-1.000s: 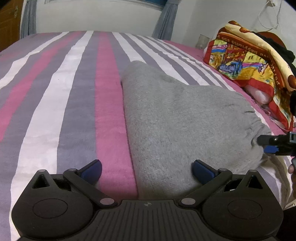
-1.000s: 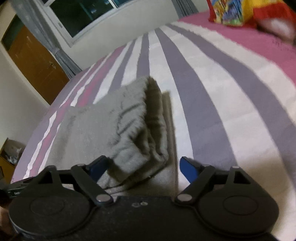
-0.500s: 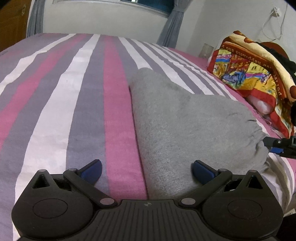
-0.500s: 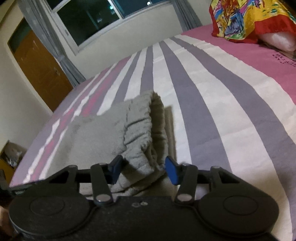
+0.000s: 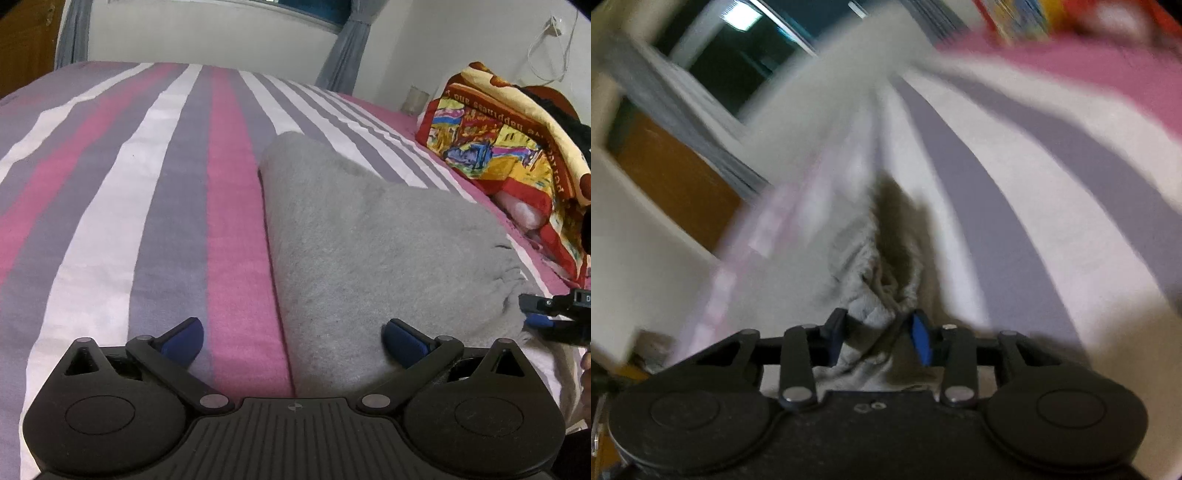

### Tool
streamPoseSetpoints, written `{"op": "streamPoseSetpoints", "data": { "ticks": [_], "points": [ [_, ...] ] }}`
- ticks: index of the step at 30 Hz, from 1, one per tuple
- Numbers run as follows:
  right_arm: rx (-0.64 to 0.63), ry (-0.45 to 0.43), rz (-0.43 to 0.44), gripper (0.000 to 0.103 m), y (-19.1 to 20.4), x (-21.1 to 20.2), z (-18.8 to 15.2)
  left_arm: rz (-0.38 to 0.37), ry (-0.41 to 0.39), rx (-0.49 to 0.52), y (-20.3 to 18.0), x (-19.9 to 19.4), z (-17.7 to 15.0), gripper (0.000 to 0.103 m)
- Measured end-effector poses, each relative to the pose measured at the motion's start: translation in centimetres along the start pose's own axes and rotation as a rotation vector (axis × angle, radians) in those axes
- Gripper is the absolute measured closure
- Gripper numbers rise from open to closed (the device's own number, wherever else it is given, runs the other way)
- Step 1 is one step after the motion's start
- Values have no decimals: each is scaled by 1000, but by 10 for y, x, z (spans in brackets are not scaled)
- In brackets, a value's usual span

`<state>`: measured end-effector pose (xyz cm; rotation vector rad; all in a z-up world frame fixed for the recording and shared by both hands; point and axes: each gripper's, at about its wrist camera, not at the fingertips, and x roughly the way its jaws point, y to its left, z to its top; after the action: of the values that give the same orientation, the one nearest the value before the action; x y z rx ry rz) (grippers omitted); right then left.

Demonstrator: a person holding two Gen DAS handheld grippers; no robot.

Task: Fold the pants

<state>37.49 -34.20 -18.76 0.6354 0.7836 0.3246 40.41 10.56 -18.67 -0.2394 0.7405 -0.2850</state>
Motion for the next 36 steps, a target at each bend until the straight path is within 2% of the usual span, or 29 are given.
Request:
{"op": "streamPoseSetpoints", "data": {
  "ticks": [2,6,9,10,11,13,15,20,22,24,28,29,30,31,33,36],
  "points": [
    [-1,-12,14,61,2,-8,4,-1,0,18,-1,-1,3,0],
    [-85,-42,12,56,12,-23,2,-23,1,32,3,-1,6,0],
    [-79,-31,17,50,7,-20,8,-60,10,26,7,2,10,0],
    [-79,-22,22,44,1,-19,13,-80,17,21,9,4,12,0],
    [-83,-13,21,35,-1,-17,16,-117,28,7,11,7,15,0],
    [-83,3,30,27,-6,-14,21,-213,56,-41,21,15,20,0],
    [-59,38,78,27,-11,-5,27,-307,80,-71,31,24,25,0],
    [10,145,260,26,-43,13,45,-532,153,-149,54,55,37,3],
    [9,192,320,27,-46,24,52,-578,158,-156,57,65,40,13],
    [-26,231,352,33,-42,37,58,-587,173,-157,57,80,41,36],
    [-94,261,378,40,-27,65,67,-680,162,-185,55,102,43,40],
    [-105,269,385,45,-23,69,69,-686,159,-184,55,104,43,49],
    [-109,284,396,47,-20,75,69,-679,155,-190,56,106,41,67],
    [-106,293,410,51,-18,77,71,-680,147,-218,60,107,39,72],
    [-85,301,467,54,-17,74,74,-717,114,-259,65,102,39,77],
    [-111,286,535,55,0,63,83,-800,45,-249,58,86,51,78]
  ]
}}
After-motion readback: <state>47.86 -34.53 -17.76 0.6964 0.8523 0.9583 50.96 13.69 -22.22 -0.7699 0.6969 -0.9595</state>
